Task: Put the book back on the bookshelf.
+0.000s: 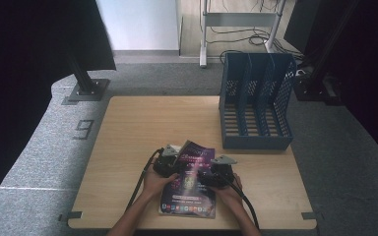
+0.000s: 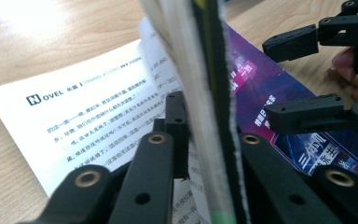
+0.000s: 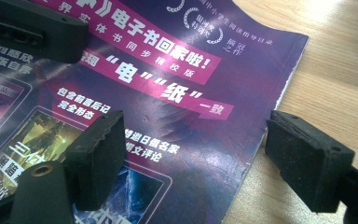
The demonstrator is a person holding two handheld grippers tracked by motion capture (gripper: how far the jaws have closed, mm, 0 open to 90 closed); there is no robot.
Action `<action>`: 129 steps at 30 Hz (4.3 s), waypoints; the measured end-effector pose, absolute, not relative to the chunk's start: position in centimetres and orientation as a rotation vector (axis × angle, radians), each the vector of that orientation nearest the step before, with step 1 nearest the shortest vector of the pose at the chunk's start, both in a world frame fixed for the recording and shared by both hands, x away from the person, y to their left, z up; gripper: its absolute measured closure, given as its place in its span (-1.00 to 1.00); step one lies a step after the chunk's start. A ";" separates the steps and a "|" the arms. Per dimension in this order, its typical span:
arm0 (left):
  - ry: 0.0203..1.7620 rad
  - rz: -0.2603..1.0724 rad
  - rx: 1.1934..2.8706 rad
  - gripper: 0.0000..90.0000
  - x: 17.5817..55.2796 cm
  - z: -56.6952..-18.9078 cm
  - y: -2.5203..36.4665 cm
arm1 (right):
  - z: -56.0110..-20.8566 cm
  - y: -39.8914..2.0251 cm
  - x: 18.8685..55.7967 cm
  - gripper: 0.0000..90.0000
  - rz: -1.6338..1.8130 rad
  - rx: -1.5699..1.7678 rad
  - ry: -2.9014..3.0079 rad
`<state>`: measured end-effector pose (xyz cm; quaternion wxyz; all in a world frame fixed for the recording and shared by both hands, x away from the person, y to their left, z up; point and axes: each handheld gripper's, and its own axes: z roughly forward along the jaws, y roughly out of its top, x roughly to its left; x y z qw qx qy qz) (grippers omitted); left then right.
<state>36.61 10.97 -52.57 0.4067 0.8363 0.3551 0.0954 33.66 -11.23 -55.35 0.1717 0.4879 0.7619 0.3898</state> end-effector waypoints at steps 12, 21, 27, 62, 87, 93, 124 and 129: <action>0.803 0.300 2.052 0.96 35.2 -51.8 11.2 | -55.3 -11.6 33.4 -0.58 1.157 1.354 2.189; 0.773 0.302 2.013 0.96 34.5 -50.4 11.9 | -54.5 -12.0 33.1 -0.57 1.210 1.322 2.158; 0.756 0.307 2.009 0.97 34.2 -49.9 12.2 | -54.3 -12.2 33.0 -0.55 1.235 1.320 2.156; 0.646 0.332 1.970 0.97 32.0 -47.3 12.0 | -53.7 -13.0 33.4 -0.66 1.431 1.372 2.196; 0.733 0.274 2.009 0.96 33.4 -50.1 11.9 | -53.4 -12.6 33.1 -0.41 1.414 1.406 2.237; 0.767 0.246 2.023 0.96 33.9 -50.9 12.0 | -53.5 -12.4 33.1 -0.39 1.389 1.402 2.248; 0.855 0.173 2.080 0.92 35.5 -52.8 12.6 | -54.3 -11.8 33.7 -0.35 1.328 1.416 2.269; 0.877 0.170 2.096 0.88 35.8 -53.2 12.8 | -54.0 -11.6 34.0 -0.34 1.332 1.400 2.284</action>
